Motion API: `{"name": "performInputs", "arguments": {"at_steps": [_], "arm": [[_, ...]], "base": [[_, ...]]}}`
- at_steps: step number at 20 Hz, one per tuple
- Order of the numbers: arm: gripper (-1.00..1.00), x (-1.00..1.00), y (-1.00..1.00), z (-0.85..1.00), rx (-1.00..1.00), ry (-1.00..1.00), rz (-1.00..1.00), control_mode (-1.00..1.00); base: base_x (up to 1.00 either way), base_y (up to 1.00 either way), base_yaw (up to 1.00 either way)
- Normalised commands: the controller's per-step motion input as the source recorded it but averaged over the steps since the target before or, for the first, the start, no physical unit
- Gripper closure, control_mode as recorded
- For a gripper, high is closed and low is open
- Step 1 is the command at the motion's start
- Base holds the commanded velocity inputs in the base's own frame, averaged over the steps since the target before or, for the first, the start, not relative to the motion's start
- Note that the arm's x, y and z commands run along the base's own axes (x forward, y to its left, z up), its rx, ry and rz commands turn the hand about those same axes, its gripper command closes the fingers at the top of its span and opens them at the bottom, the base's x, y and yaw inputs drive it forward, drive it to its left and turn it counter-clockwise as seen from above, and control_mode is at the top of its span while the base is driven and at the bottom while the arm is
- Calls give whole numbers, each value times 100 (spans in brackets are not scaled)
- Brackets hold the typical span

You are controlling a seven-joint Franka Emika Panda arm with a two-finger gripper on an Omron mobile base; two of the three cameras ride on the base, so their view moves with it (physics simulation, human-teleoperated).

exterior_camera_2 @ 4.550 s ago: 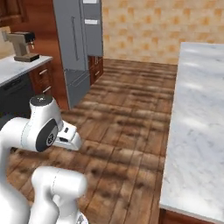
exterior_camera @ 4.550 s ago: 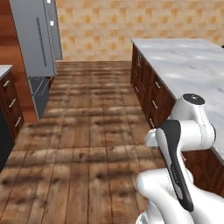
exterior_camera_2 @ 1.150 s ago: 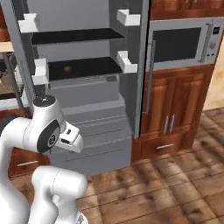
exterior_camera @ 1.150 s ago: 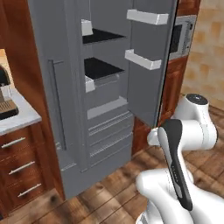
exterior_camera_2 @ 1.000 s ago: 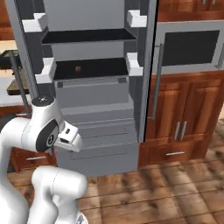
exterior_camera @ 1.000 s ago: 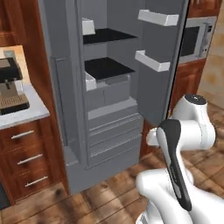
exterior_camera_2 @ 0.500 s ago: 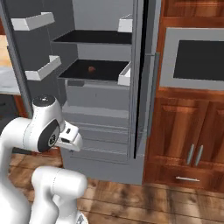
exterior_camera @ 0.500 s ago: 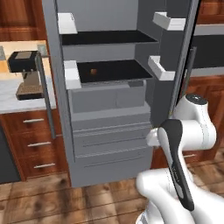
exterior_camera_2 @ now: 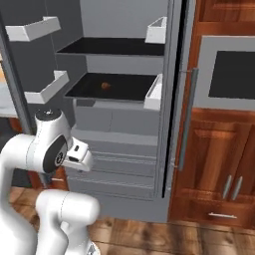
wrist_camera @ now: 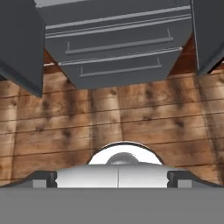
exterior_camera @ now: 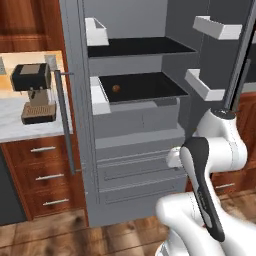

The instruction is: Place the cold items (bell pepper and pear) from the fridge in one tupperware on the dining counter. Place the warm items (kebab skewer and hot dog) in the stove area in another tupperware.

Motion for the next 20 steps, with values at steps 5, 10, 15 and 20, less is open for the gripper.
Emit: {"name": "performInputs", "arguments": {"at_steps": [5,10,15,20], "arm": [[-100,0,0,0,0,0,0,100],[-100,0,0,0,0,0,0,100],[-100,0,0,0,0,0,0,100],[-100,0,0,0,0,0,0,100]], "base": [[55,-37,23],[48,-25,5],[88,8,0],[70,6,0]]}}
